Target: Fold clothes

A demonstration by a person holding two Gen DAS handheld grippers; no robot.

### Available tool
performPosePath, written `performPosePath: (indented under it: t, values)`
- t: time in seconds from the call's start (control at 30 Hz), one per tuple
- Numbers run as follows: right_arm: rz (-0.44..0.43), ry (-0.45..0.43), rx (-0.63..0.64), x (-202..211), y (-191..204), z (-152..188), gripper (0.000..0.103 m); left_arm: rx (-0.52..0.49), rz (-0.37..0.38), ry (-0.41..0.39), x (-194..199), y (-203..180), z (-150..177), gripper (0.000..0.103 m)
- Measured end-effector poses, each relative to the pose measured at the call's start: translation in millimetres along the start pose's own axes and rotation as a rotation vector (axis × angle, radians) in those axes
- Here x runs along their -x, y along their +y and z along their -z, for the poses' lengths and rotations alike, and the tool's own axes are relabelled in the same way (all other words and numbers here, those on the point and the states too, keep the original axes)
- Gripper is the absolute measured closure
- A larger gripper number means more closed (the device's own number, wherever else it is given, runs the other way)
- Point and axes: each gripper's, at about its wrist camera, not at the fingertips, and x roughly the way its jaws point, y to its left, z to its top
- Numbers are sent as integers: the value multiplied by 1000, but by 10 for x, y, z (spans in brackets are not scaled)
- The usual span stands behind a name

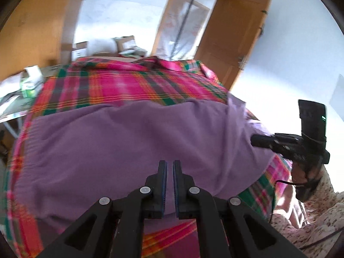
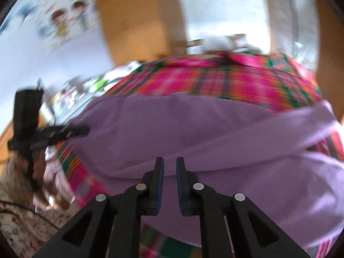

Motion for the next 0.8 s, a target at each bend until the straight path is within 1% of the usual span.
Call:
performPosePath:
  t: [0.1, 0.13, 0.17, 0.2, 0.23, 0.37, 0.43, 0.5, 0.57, 0.6, 0.67, 0.8]
  values:
    - [91, -38, -96, 91, -331, -41, 87, -29, 66, 17, -143, -161, -65, 97]
    - [119, -43, -121, 96, -421, -61, 84, -40, 88, 22, -193, -221, -82, 92]
    - [139, -45, -147, 94, -522, -84, 83, -54, 99, 33, -251, -278, -102, 89]
    - [158, -48, -171, 85, -619, -116, 83, -70, 107, 45, -311, -336, -116, 84]
    - [180, -53, -192, 72, -711, -153, 82, -82, 105, 57, -359, -384, -120, 82]
    - [253, -30, -209, -90, -935, -316, 77, -100, 105, 110, -548, -497, -118, 81]
    - [270, -12, -221, -216, -1021, -404, 77, -97, 108, 129, -618, -516, -117, 80]
    - [278, 8, -228, -345, -1080, -481, 73, -95, 107, 141, -671, -530, -117, 80]
    - [288, 24, -232, -464, -1135, -560, 67, -90, 115, 149, -707, -538, -132, 79]
    - [296, 26, -229, -510, -1156, -600, 66, -92, 119, 154, -724, -548, -139, 79]
    - [311, 36, -229, -593, -1203, -683, 61, -97, 127, 165, -760, -568, -153, 77]
    - [361, 74, -257, -755, -1354, -827, 60, -100, 133, 190, -856, -599, -170, 76]
